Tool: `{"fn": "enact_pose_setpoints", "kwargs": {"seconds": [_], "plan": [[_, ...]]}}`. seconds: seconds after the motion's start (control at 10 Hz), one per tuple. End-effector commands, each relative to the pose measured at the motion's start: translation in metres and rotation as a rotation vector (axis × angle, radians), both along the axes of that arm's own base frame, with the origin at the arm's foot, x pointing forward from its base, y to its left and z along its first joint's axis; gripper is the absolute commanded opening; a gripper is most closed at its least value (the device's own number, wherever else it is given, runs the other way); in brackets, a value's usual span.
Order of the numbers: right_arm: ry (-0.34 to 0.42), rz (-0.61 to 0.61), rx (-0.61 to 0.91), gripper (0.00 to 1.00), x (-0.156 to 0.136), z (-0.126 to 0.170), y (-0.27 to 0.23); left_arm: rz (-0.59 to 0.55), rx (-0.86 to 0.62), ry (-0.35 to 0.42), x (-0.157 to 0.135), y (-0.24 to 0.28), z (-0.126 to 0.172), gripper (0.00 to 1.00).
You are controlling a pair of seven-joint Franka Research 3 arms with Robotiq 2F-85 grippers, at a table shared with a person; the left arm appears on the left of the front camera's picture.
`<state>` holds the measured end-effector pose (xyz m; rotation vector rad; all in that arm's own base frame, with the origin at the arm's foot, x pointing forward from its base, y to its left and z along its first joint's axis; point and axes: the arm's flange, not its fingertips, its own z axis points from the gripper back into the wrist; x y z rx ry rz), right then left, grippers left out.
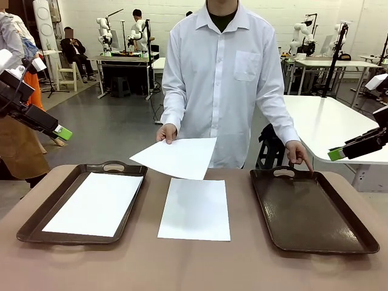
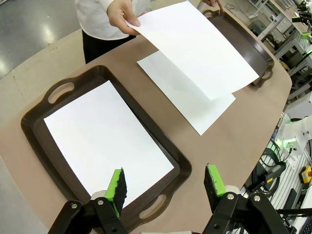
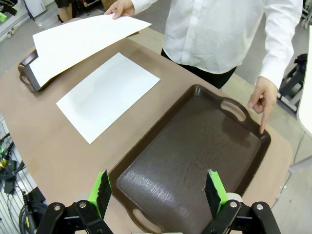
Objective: Sort the A4 documents.
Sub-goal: Receive the A4 Paper.
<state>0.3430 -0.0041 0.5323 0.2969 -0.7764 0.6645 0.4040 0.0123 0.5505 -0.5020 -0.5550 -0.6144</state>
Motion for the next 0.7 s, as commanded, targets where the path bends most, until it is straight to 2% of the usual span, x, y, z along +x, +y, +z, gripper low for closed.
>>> {"fn": "enact_pose_setpoints", "kwargs": {"seconds": [0.0, 0.6], "plan": [[0.004, 0.007, 0.011, 1.00, 0.0008, -0.0014, 0.0003, -0.016, 0.006, -0.012, -0.0015, 0.0009, -0.0017, 0.83], [0.000, 0.000, 0.000, 1.00, 0.0000, 0.0000, 0.0000, -0.016, 0.006, -0.012, -0.0015, 0.0009, -0.0017, 0.83]]}}
